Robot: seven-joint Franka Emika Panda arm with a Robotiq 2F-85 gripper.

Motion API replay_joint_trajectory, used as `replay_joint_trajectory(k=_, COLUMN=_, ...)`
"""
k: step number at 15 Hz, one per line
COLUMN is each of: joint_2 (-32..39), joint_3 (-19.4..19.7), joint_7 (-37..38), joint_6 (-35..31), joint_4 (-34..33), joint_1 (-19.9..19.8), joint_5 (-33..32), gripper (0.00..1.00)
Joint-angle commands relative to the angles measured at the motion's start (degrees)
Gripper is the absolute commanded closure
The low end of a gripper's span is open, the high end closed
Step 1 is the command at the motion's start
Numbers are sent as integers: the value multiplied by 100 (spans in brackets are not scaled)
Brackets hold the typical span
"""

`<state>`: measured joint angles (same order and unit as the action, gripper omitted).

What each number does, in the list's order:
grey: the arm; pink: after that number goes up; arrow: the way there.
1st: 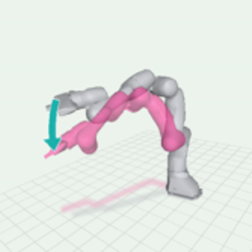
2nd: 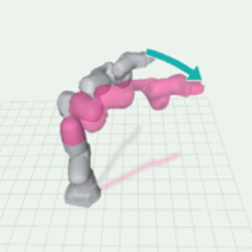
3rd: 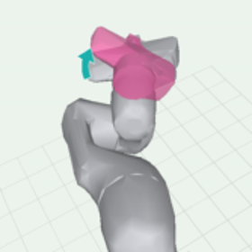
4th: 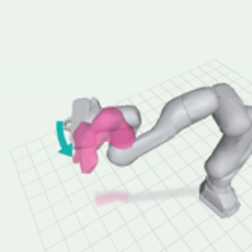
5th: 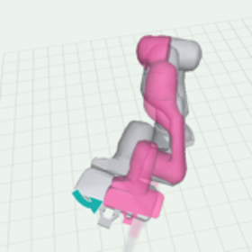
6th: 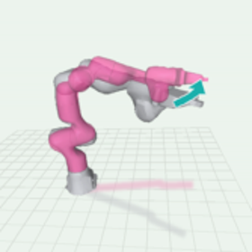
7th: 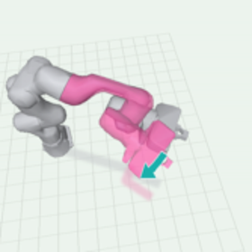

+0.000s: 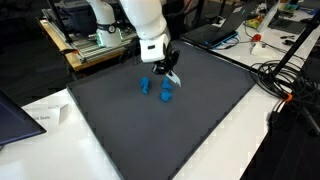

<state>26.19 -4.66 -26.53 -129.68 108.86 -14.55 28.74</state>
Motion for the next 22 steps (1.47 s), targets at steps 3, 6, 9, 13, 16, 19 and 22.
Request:
replay_joint_trajectory(k=3, joint_2=-738, joint_3=11, joint_7=-665, joint_6=-96, joint_4=985, joint_1=-312, joint_5=698, gripper=99)
replay_joint_trajectory(k=6, joint_2=-1070, joint_3=149, joint_7=-903, joint_6=-118, joint_4=1362, joint_1=-311, joint_5=922, gripper=99)
replay_joint_trajectory(k=9, joint_2=-1375, joint_3=343, joint_7=-972, joint_6=-190, joint_4=1687, joint_1=-226, joint_5=1005, gripper=99)
replay_joint_trajectory(k=13, joint_2=-1735, joint_3=565, joint_7=-937, joint_6=-327, joint_4=2056, joint_1=-157, joint_5=994, gripper=99)
replay_joint_trajectory(k=16, joint_2=-1984, joint_3=710, joint_7=-864, joint_6=-511, joint_4=2314, joint_1=-77, joint_5=859, gripper=99)
replay_joint_trajectory(k=19, joint_2=-2214, joint_3=809, joint_7=-823, joint_6=-719, joint_4=2534, joint_1=23, joint_5=737, gripper=99)
replay_joint_trajectory(k=22, joint_2=-2446, joint_3=863, joint_7=-785, joint_6=-930, joint_4=2723, joint_1=172, joint_5=547, gripper=99)
